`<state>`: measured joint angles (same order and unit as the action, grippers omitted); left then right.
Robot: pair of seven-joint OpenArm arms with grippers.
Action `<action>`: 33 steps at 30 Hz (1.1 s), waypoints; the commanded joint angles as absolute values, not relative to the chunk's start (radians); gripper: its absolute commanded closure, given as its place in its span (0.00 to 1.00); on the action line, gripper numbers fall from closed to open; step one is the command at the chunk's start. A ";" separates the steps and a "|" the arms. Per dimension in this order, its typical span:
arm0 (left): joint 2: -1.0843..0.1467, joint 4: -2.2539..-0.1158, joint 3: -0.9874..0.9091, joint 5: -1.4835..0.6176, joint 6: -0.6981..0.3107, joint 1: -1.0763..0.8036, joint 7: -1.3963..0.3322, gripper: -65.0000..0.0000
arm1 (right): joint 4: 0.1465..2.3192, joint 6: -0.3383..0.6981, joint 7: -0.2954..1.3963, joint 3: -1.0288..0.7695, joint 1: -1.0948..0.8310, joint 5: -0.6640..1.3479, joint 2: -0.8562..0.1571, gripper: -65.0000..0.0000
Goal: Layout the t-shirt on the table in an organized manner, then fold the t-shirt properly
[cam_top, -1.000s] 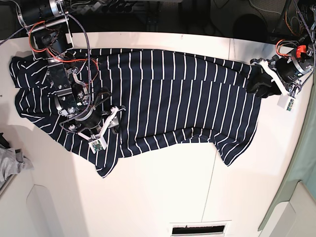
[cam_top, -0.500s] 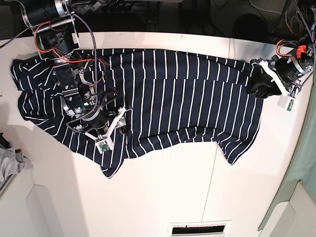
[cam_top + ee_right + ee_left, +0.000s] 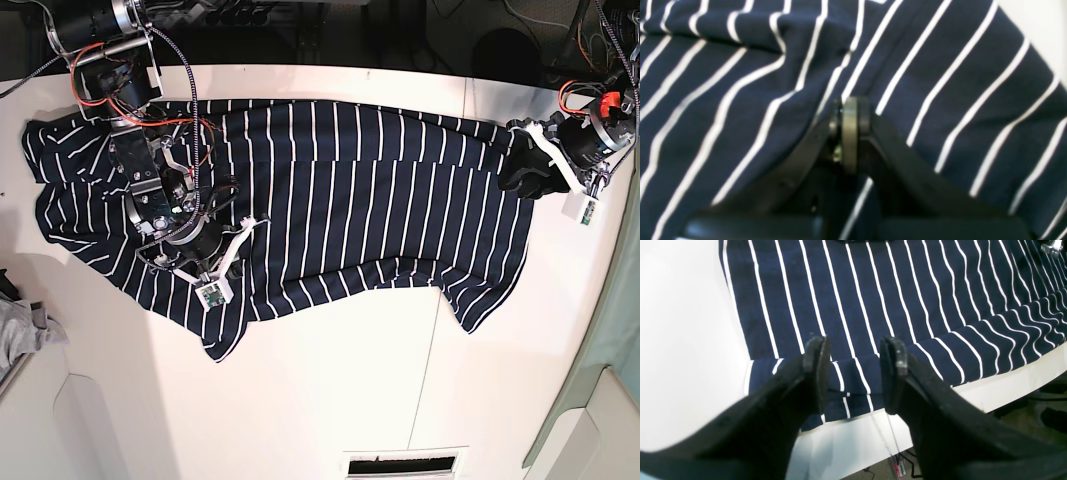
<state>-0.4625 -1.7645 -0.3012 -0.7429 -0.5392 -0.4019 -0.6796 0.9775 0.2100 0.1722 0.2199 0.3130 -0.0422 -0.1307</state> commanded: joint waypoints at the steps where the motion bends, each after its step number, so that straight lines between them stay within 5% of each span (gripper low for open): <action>1: -0.477 -1.778 -0.309 -0.759 -0.546 -0.399 -0.655 0.58 | 0.989 0.206 0.149 0.217 0.338 -0.050 -0.133 1.00; 21: -0.477 -1.778 -0.309 -0.759 -0.546 -0.397 -0.654 0.58 | 1.224 0.206 0.242 0.217 0.322 -0.157 -0.135 1.00; 22: -0.477 -1.778 -0.309 -0.759 -0.546 -0.397 -0.654 0.58 | 1.208 0.206 0.240 0.217 0.321 -0.154 -0.136 0.98; 24: -0.477 -1.778 -0.309 -0.759 -0.546 -0.397 -0.654 0.58 | 1.163 0.206 0.218 0.217 0.321 -0.109 -0.135 0.70; 26: -0.477 -1.778 -0.309 -0.759 -0.546 -0.397 -0.654 0.58 | 1.107 0.206 0.156 0.217 0.322 -0.099 -0.135 0.55; 33: -0.477 -1.778 -0.309 -0.759 -0.546 -0.397 -0.654 0.58 | 0.888 0.192 -0.040 0.217 0.329 -0.181 -0.135 0.55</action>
